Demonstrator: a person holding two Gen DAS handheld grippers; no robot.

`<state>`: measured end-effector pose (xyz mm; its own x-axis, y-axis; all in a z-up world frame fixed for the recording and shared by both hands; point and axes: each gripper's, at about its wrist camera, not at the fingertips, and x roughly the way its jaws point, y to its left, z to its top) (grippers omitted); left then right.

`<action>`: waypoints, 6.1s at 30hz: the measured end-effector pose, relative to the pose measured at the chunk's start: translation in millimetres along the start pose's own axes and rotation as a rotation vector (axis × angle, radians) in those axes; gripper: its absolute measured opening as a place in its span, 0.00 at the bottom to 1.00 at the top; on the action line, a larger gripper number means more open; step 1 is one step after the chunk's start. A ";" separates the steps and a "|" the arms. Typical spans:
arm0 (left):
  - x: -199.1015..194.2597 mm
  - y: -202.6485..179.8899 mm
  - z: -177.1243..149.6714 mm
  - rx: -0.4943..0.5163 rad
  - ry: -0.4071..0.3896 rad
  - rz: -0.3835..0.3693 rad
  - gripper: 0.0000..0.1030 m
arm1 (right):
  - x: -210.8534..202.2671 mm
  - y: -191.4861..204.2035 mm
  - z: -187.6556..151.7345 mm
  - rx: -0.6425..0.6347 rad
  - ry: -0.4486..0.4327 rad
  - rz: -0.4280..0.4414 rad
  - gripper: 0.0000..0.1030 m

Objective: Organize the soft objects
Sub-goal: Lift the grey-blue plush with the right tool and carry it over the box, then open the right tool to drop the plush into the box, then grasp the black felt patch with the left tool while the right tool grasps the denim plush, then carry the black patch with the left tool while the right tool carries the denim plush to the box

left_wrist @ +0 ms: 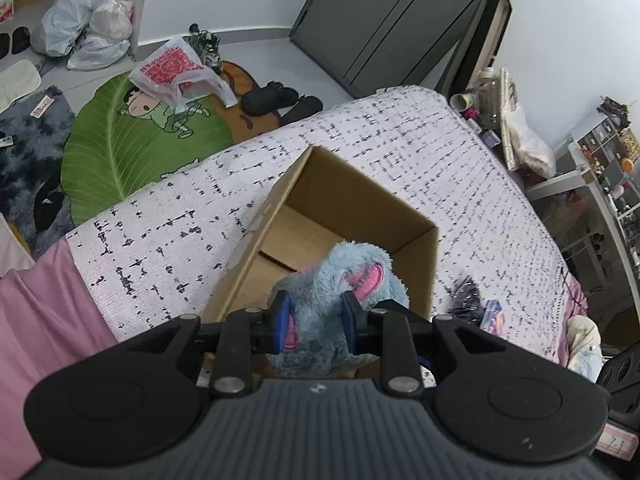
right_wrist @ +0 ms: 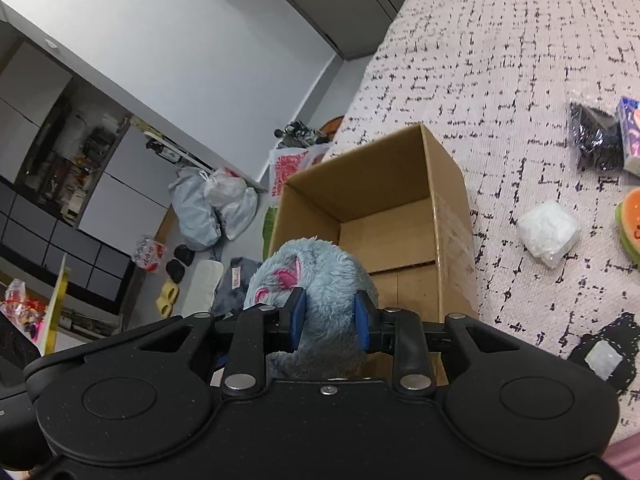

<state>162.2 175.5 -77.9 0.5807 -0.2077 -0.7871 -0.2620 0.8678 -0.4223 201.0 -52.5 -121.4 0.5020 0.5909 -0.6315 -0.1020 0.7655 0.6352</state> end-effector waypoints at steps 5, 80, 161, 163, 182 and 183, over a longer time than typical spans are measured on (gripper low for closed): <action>14.7 6.0 1.3 -0.018 0.022 0.026 0.25 | 15.5 -3.8 0.1 -0.002 0.027 -0.017 0.28; -79.6 -152.1 -89.7 0.185 -0.228 0.131 0.95 | -204.9 -124.7 51.9 -0.199 -0.126 -0.059 1.00; 59.4 -157.3 -139.8 0.034 -0.005 0.155 0.28 | -90.8 -216.4 70.3 -0.020 0.071 -0.117 0.04; 53.3 -155.3 -136.4 0.026 -0.018 0.156 0.28 | -89.8 -216.6 70.8 -0.010 0.076 -0.112 0.07; 15.8 -138.9 -105.1 0.024 -0.083 0.126 0.28 | -59.5 -212.8 66.7 -0.067 0.083 -0.224 0.42; 14.0 -138.6 -103.4 0.026 -0.088 0.123 0.28 | -62.7 -212.7 67.0 -0.068 0.073 -0.226 0.41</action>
<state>126.9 5.6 -76.9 0.6111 -0.0600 -0.7893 -0.3154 0.8961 -0.3123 248.9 -269.5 -187.1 0.4558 0.4172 -0.7863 -0.0529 0.8945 0.4439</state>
